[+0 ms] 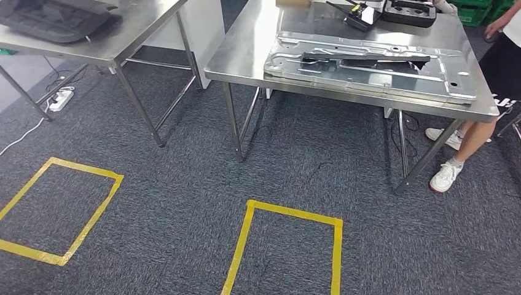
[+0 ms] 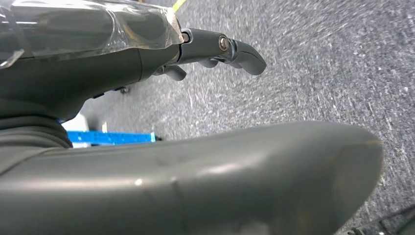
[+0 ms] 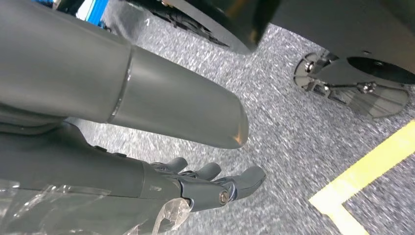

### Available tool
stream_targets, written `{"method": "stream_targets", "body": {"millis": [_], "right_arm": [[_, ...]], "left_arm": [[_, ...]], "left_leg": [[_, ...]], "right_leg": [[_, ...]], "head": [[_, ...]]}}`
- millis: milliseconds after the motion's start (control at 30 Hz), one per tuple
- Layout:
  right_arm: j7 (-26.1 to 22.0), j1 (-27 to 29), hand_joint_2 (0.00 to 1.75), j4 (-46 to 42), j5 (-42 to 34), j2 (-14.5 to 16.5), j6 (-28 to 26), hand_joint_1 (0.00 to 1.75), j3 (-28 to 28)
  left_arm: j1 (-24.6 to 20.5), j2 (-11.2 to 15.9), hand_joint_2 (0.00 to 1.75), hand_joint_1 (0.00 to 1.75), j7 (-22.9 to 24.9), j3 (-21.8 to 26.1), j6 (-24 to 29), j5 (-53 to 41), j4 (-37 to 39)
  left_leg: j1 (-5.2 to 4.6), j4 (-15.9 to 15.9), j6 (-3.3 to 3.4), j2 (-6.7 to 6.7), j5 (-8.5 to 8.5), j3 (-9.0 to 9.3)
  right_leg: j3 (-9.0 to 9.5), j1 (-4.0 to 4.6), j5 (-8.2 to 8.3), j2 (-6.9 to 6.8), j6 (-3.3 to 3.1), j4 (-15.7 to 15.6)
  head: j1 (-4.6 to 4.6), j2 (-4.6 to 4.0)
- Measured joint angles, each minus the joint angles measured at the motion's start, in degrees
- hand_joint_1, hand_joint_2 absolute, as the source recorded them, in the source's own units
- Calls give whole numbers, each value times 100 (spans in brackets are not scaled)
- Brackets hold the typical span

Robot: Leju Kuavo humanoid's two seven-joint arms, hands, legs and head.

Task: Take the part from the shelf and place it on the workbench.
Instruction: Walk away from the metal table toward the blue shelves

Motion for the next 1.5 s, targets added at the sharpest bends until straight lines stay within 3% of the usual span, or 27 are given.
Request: {"method": "stream_targets", "body": {"millis": [67, 133, 200, 267, 333, 367, 400, 433, 500, 567, 633, 700, 767, 833, 867, 900, 933, 1033, 1067, 1167, 1233, 1300, 1333, 1367, 1400, 1433, 1500], "right_arm": [[1, -10, 0, 0, -5, -2, 0, 0, -1], [2, -32, 0, 0, -5, -7, 3, 0, -1], [2, -47, 0, 0, -5, -10, 11, 0, -1], [4, -36, 0, 0, -5, -11, 22, 0, -1], [11, -11, 0, 0, -7, -11, 32, 0, 0], [15, 0, 0, 0, -7, -11, 37, 0, 1], [18, 6, 0, 0, -7, -11, 39, 0, 1], [19, 8, 0, 0, -7, -11, 39, 0, 1], [20, 12, 0, 0, -7, -11, 40, 0, 1], [20, 6, 0, 0, -6, -12, 43, 0, 1], [19, -12, 0, 0, -5, -8, 49, 0, -1], [20, -22, 0, 0, 11, -6, 56, 0, -1], [39, -10, 0, 0, 60, -8, 69, 0, 4], [85, 4, 0, 0, 154, -4, 83, 0, 27], [108, 3, 0, 0, 213, 3, 85, 0, 47], [125, 0, 0, 0, 270, 14, 80, 0, 69], [136, -7, 0, -1, 316, 29, 72, 0, 91], [152, -34, 0, -2, 397, 70, 50, 0, 147], [158, -44, 0, -2, 411, 77, 52, 0, 167], [182, -89, 0, -3, 429, 97, 84, 0, 196], [192, -94, 0, -4, 437, 102, 99, 0, 211], [199, -73, 0, -4, 443, 101, 113, 0, 239], [200, -61, 0, -4, 444, 101, 123, 0, 253], [200, -48, 0, -4, 444, 101, 131, 0, 266], [200, -40, 0, -4, 445, 101, 138, 0, 277], [199, -37, 0, -4, 450, 101, 148, 0, 291], [197, -31, 0, -4, 463, 101, 162, 0, 318]], "left_arm": [[-21, -2, 0, 0, 8, 0, 5, 1, 0], [-5, -5, 0, 0, 34, 0, 7, 2, 0], [18, -11, 0, 0, 62, 0, 9, 5, 0], [12, -16, 0, 0, 74, 0, 14, 9, 1], [5, -18, 0, 0, 79, 0, 17, 10, 2], [10, -20, 0, 0, 80, 0, 17, 13, 2], [19, -22, 0, 0, 81, 0, 17, 17, 2], [24, -23, 0, 0, 83, 0, 18, 21, 2], [19, -24, 0, 0, 83, 0, 20, 25, 2], [7, -24, 0, 0, 82, 0, 23, 25, 2], [15, -22, 0, 0, 84, 0, 25, 30, 5], [30, -26, 0, 0, 84, 0, 27, 53, 11], [16, -31, 0, 0, 83, 4, 35, 117, 14], [7, -30, 0, 0, 76, 20, 44, 220, 17], [14, -30, 0, 0, 72, 31, 39, 274, 22], [22, -27, 0, 0, 70, 44, 28, 321, 28], [27, -23, 0, 0, 78, 63, 9, 364, 36], [15, -10, 0, 0, 128, 125, -46, 439, 48], [11, -9, 0, 0, 147, 134, -54, 452, 49], [24, -5, 0, 0, 179, 159, -44, 482, 58], [30, -2, 0, 0, 169, 171, -13, 499, 63], [15, 3, 0, 0, 135, 176, 28, 508, 66], [9, 5, 0, 0, 109, 180, 48, 509, 67], [9, 7, 0, 0, 85, 187, 61, 512, 67], [15, 7, 0, 0, 66, 198, 73, 516, 68], [23, 7, 0, 0, 49, 210, 82, 520, 69], [24, 8, 0, 0, 21, 237, 104, 529, 70]], "left_leg": [[-30, -355, 66, 124, 92, 154], [-25, -379, 147, 1, 130, 109], [-5, -400, 232, -110, 187, 82], [-7, -405, 293, -230, 232, 34], [-25, -401, 318, -380, 258, -6], [-33, -397, 318, -463, 268, -13], [-35, -395, 311, -543, 274, -11], [-34, -390, 301, -624, 280, -6], [-41, -363, 270, -771, 287, -16], [-52, -339, 212, -887, 307, -65], [-37, -331, 144, -986, 333, -118], [-28, -137, 86, -852, 213, -227], [-27, 531, 30, -567, -160, -538], [-12, 1336, -13, -443, -491, -907], [-4, 1504, -22, -420, -515, -976], [3, 1420, -25, -399, -429, -921], [7, 1094, -20, -353, -259, -745], [-30, -132, 40, -12, 195, -110], [-52, -294, 72, 49, 233, -42], [-72, -355, 178, -96, 270, -66], [-39, -390, 252, -219, 324, -66], [-34, -393, 300, -352, 358, -90], [-42, -392, 314, -426, 366, -102], [-50, -389, 319, -508, 370, -108], [-55, -386, 319, -592, 373, -106], [-56, -382, 316, -680, 375, -98], [-60, -363, 296, -842, 376, -92]], "right_leg": [[-5, 35, -3, -123, 56, 19], [-8, 39, -9, -208, 121, 26], [-100, 15, -185, 19, 184, 243], [-425, -5, -607, 381, 218, 972], [-774, -7, -912, 503, 222, 1754], [-823, -8, -896, 514, 216, 1871], [-742, -10, -756, 525, 208, 1714], [-560, -15, -540, 569, 198, 1342], [-148, -39, -183, 813, 175, 477], [17, -48, -92, 968, 149, 93], [14, -33, -76, 857, 94, 75], [9, -35, -46, 704, 22, 59], [-7, -34, -35, 544, -21, 52], [-25, -21, -35, 378, -34, 53], [-29, -19, -36, 296, -33, 53], [-28, -19, -37, 219, -32, 53], [-24, -19, -39, 143, -28, 53], [6, 9, -63, -39, 18, 56], [16, 16, -71, -87, 46, 55], [46, -3, -103, -175, 148, 57], [-75, -14, -337, 82, 198, 368], [-446, -19, -771, 411, 208, 1181], [-642, -19, -931, 476, 207, 1596], [-768, -19, -981, 500, 205, 1846], [-784, -19, -905, 513, 201, 1854], [-673, -23, -711, 546, 193, 1592], [-278, -41, -263, 804, 173, 699]], "head": [[11, 0], [24, 0], [31, 0], [42, 0], [46, 0], [47, 0], [47, 0], [47, 0], [47, 0], [43, 0], [38, 0], [24, 0], [7, 0], [0, 0], [-2, 0], [-3, 0], [-4, 0], [-1, 0], [4, 0], [12, 0], [22, 0], [38, 0], [43, 0], [43, 0], [43, 0], [43, 0], [43, 0]]}}
